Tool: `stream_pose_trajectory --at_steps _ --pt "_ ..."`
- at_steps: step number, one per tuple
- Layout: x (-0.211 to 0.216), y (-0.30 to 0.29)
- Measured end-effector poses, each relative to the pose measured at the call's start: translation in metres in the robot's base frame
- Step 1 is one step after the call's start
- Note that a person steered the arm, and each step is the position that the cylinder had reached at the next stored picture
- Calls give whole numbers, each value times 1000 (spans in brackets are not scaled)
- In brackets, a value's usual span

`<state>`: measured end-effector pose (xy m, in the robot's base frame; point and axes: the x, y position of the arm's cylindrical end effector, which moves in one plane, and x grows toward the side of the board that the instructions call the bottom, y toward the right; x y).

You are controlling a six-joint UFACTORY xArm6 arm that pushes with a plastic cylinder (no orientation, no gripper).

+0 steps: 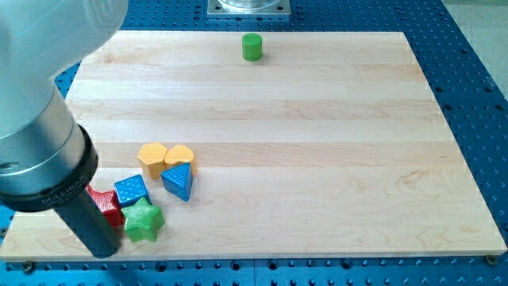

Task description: Push the blue cube below the yellow hexagon

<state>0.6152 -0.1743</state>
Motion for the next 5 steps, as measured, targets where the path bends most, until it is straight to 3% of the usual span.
stream_pose_trajectory --at_steps 2,3,4,5 --pt "-70 6" --pt "-53 33" --pt "2 48" --pt "3 40"
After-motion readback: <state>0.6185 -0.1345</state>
